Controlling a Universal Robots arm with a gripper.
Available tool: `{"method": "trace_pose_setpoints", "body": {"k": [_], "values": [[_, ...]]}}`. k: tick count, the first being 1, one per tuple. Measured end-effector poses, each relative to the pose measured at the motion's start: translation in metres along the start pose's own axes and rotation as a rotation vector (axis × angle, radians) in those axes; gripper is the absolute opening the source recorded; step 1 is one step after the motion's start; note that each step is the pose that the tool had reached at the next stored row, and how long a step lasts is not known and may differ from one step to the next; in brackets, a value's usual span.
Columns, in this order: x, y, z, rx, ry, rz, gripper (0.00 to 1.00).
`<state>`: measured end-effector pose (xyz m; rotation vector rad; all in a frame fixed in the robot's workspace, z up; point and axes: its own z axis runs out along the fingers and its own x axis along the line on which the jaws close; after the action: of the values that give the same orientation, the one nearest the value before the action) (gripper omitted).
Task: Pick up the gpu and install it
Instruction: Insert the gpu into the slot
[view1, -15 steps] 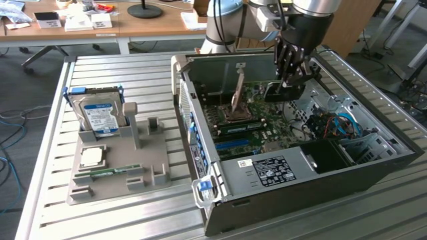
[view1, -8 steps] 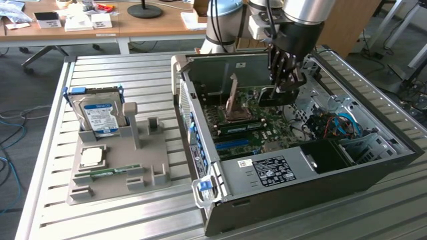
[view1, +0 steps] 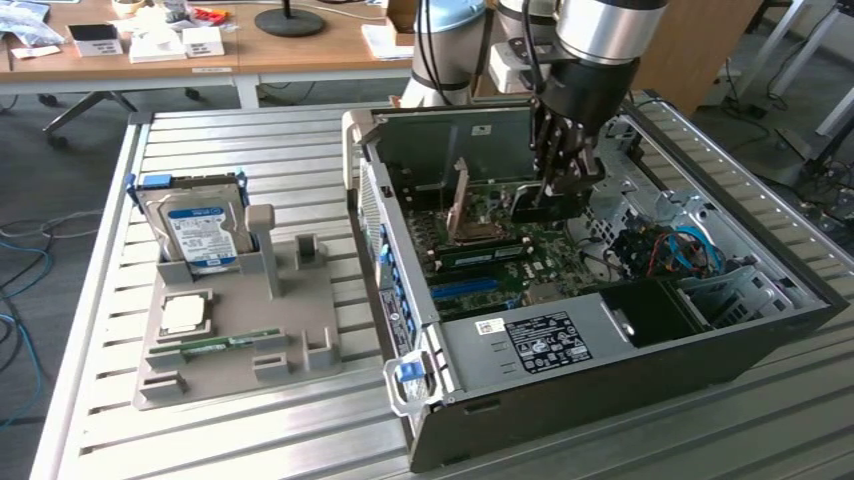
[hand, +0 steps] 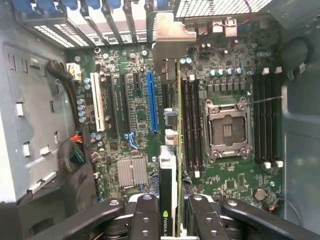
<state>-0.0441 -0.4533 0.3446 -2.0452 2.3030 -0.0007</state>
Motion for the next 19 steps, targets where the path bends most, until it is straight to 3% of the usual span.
{"method": "trace_pose_setpoints", "body": {"k": [10, 19], "values": [[0.0001, 0.0002, 0.0005, -0.0002, 0.0004, 0.000, 0.27], [0.0001, -0.0001, 0.0019, -0.0176, 0.0003, 0.001, 0.27]]}}
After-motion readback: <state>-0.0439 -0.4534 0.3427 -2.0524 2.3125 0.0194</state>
